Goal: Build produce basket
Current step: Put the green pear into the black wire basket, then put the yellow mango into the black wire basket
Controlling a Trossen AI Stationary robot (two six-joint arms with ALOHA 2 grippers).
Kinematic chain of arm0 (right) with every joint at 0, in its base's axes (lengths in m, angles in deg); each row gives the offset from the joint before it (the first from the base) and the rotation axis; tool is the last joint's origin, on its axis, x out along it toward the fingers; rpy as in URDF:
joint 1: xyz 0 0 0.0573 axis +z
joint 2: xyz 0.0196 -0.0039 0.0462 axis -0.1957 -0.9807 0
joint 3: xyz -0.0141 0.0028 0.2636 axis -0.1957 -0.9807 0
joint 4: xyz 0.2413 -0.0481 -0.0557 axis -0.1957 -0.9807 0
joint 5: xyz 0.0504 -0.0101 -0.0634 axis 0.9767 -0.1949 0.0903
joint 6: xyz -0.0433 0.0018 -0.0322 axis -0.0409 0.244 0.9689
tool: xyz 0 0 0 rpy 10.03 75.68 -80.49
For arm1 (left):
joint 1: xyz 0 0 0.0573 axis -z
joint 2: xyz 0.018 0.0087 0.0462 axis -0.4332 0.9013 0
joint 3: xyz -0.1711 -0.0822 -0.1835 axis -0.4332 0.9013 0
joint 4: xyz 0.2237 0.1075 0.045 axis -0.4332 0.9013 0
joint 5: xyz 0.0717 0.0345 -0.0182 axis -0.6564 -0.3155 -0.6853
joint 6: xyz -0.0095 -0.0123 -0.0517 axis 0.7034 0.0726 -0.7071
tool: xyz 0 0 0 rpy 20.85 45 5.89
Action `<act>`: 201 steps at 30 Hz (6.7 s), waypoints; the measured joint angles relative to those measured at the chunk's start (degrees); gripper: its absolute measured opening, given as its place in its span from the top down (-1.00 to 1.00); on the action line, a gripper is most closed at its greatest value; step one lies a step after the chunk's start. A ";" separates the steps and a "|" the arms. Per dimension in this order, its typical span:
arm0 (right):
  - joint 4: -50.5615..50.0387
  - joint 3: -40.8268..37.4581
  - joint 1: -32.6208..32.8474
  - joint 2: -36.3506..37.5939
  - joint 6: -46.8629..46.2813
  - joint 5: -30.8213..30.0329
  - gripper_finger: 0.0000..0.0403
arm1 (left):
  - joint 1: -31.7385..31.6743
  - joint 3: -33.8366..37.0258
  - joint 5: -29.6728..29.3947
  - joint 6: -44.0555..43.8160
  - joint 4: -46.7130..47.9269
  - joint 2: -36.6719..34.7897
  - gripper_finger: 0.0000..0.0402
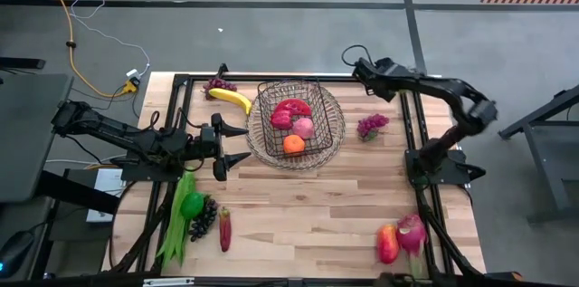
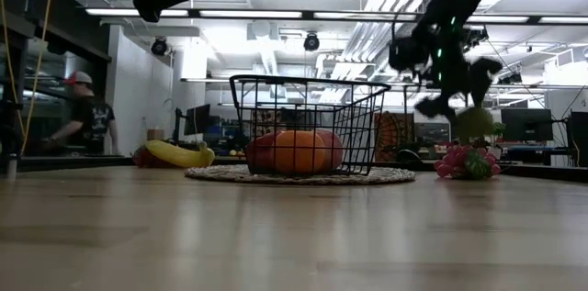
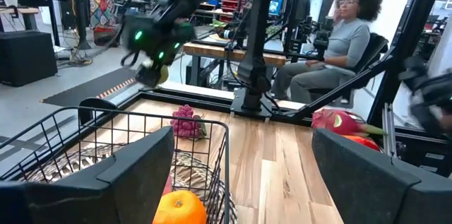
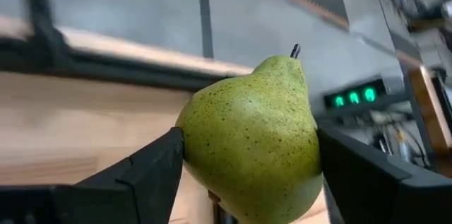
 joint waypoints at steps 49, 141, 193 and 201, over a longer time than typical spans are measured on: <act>98.51 -44.79 53.50 36.71 34.04 31.67 -0.42 | -0.02 0.00 -0.24 0.77 0.02 0.00 -0.61; 37.94 14.16 27.14 -14.55 35.19 37.12 -0.76 | -0.02 -0.02 -0.68 1.14 -0.02 0.00 -0.61; 84.52 -37.11 44.76 34.69 29.32 35.53 -0.95 | -0.02 -0.02 -1.33 1.22 0.04 0.00 -0.61; 84.49 -37.11 44.76 34.69 28.23 35.51 -0.95 | -0.03 -0.02 -1.32 1.14 0.04 0.02 -0.61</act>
